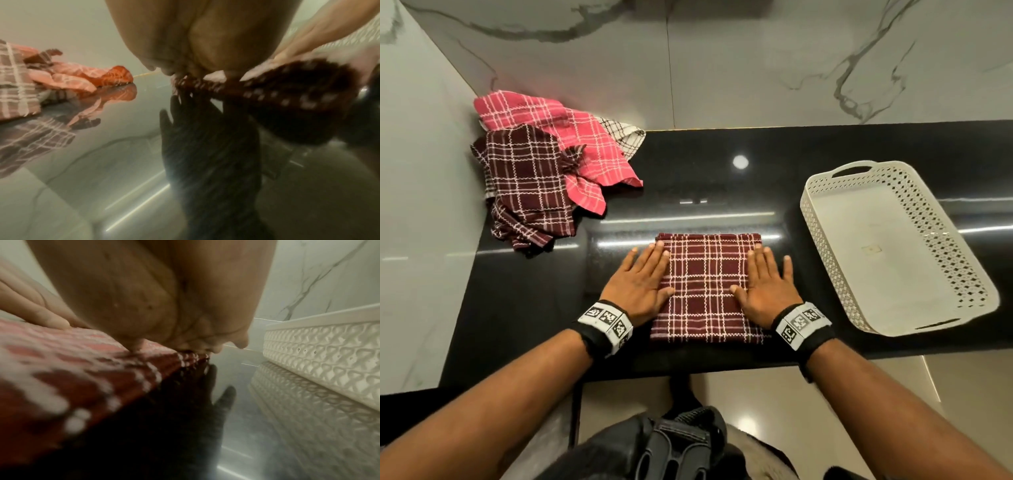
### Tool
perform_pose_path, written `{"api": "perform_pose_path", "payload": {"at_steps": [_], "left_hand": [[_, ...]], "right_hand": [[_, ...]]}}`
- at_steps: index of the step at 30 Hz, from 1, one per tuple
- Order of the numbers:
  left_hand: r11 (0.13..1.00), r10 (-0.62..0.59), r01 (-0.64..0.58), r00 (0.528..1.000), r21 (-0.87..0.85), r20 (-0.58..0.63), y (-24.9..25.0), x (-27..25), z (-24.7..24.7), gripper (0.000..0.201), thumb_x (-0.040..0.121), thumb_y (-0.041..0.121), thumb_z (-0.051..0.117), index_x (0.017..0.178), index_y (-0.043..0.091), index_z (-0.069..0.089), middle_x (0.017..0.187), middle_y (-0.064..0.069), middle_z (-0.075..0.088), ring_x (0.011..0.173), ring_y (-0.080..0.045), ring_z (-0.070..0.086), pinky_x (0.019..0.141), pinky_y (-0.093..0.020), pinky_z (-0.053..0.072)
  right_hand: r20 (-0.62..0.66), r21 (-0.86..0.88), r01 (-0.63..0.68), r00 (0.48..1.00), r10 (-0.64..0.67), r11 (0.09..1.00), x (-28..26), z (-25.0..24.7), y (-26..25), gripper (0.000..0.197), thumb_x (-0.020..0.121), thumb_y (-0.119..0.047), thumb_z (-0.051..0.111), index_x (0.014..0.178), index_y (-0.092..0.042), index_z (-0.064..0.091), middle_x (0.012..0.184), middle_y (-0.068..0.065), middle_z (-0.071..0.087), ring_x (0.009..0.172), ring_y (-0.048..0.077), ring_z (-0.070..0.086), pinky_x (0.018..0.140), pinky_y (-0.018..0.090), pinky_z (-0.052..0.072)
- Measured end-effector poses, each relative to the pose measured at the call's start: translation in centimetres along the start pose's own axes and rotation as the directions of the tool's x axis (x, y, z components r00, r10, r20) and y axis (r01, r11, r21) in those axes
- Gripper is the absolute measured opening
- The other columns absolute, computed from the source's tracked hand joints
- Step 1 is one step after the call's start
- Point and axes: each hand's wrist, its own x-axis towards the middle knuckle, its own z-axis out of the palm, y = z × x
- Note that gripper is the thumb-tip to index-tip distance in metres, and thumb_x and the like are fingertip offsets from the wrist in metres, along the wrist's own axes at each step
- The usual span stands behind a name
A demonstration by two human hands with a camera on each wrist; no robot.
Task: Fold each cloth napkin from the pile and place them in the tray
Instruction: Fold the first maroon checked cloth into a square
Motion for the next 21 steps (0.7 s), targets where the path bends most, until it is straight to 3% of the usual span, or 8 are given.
{"api": "perform_pose_path", "payload": {"at_steps": [3,5,7,10,12,15,17,21], "left_hand": [[0.999,0.046,-0.048,0.996,-0.022,-0.075,3.3,0.1,-1.0,0.073,0.099,0.054,0.013,0.158,0.012,0.003,0.165,-0.009,-0.008,0.152,-0.022,-0.01,0.124,-0.045,-0.003],[0.987,0.153,-0.155,0.987,-0.042,-0.053,5.6,0.0,-0.8,0.072,0.1,0.055,0.01,0.158,0.016,-0.002,0.165,-0.006,-0.011,0.152,-0.021,-0.012,0.124,-0.044,-0.004],[0.989,0.146,-0.146,0.989,-0.033,-0.011,5.8,-0.8,0.4,0.074,0.098,0.059,0.007,0.158,0.017,-0.004,0.165,-0.005,-0.011,0.152,-0.02,-0.012,0.124,-0.043,-0.004],[0.998,0.026,-0.029,0.999,-0.061,-0.045,4.6,-4.1,2.1,0.075,0.098,0.059,0.013,0.159,0.014,0.005,0.166,-0.006,0.001,0.153,-0.02,-0.003,0.123,-0.043,0.0],[0.997,-0.003,0.003,1.0,-0.072,0.007,4.2,-5.9,1.9,0.073,0.099,0.051,0.022,0.159,0.014,0.001,0.166,-0.005,-0.004,0.153,-0.019,-0.007,0.123,-0.043,-0.005],[0.99,0.047,-0.057,0.995,-0.131,-0.085,6.1,-5.9,0.2,0.077,0.091,0.037,0.037,0.159,0.012,0.011,0.166,-0.008,0.005,0.153,-0.021,0.0,0.124,-0.042,-0.003],[0.982,0.075,-0.105,0.979,-0.156,-0.187,7.7,-5.6,0.3,0.074,0.093,0.044,0.036,0.158,0.012,0.016,0.166,-0.008,0.01,0.153,-0.021,0.005,0.125,-0.044,0.005],[0.992,0.028,-0.038,0.996,-0.124,-0.08,8.0,-7.5,3.3,0.094,0.092,0.075,0.019,0.158,0.009,0.007,0.165,-0.01,-0.002,0.154,-0.024,-0.003,0.124,-0.047,0.004]], "right_hand": [[-0.112,0.007,0.061,0.992,-0.06,0.998,-1.4,0.4,-2.6,0.076,0.101,-0.051,0.02,0.157,-0.006,-0.005,0.164,0.014,-0.016,0.151,0.028,-0.018,0.119,0.058,-0.013],[-0.063,0.03,0.231,0.971,-0.229,0.973,-2.1,1.1,-4.3,0.071,0.103,-0.05,0.019,0.158,-0.013,-0.007,0.164,0.007,-0.018,0.15,0.024,-0.019,0.12,0.058,-0.009],[0.012,0.044,0.282,0.959,-0.283,0.958,-2.6,2.0,-4.0,0.069,0.104,-0.051,0.019,0.158,-0.019,-0.01,0.164,0.001,-0.02,0.15,0.02,-0.02,0.12,0.055,-0.012],[0.004,0.035,0.231,0.973,-0.232,0.972,-4.1,2.8,-0.3,0.068,0.104,-0.047,0.019,0.157,-0.02,-0.012,0.164,-0.001,-0.021,0.151,0.021,-0.019,0.117,0.052,-0.018],[0.008,0.008,0.15,0.989,-0.15,0.989,-5.0,2.6,1.3,0.075,0.101,-0.047,0.028,0.158,-0.015,-0.008,0.165,0.005,-0.016,0.152,0.024,-0.016,0.116,0.056,-0.016],[-0.103,0.02,0.094,0.99,-0.092,0.995,-5.9,1.8,-0.4,0.085,0.095,-0.046,0.042,0.157,-0.005,0.001,0.166,0.013,-0.007,0.152,0.029,-0.013,0.118,0.061,-0.012],[-0.18,0.117,0.181,0.971,-0.158,0.977,-6.4,2.5,-2.3,0.083,0.094,-0.04,0.042,0.157,-0.007,0.0,0.166,0.012,-0.01,0.152,0.027,-0.015,0.119,0.06,-0.008],[-0.118,0.093,0.239,0.966,-0.228,0.966,-8.1,6.2,-1.4,0.097,0.092,-0.075,0.019,0.156,-0.011,-0.014,0.161,0.007,-0.027,0.149,0.023,-0.026,0.121,0.053,-0.011]]}}
